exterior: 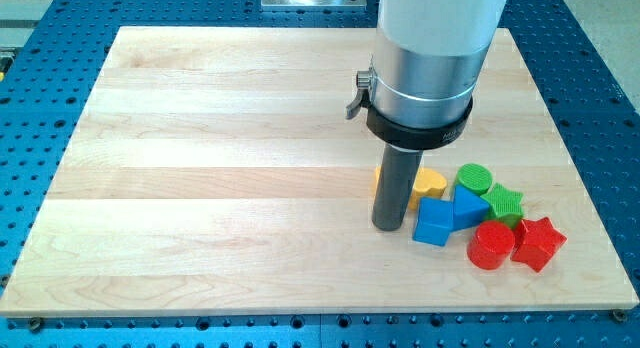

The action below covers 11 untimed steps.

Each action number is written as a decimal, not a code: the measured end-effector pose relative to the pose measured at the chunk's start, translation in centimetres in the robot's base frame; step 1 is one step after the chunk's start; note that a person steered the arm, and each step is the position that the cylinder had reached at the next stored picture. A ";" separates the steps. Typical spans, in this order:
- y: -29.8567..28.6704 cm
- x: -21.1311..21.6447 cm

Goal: Drag the red star into the group of blocks

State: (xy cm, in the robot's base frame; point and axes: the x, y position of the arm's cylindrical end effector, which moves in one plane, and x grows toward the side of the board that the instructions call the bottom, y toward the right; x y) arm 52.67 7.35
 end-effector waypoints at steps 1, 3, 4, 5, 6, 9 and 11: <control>-0.3 -4.7; 0.4 -8.4; 1.9 -8.0; 11.6 -8.0; 18.4 -4.4; 16.7 7.1; 11.2 6.0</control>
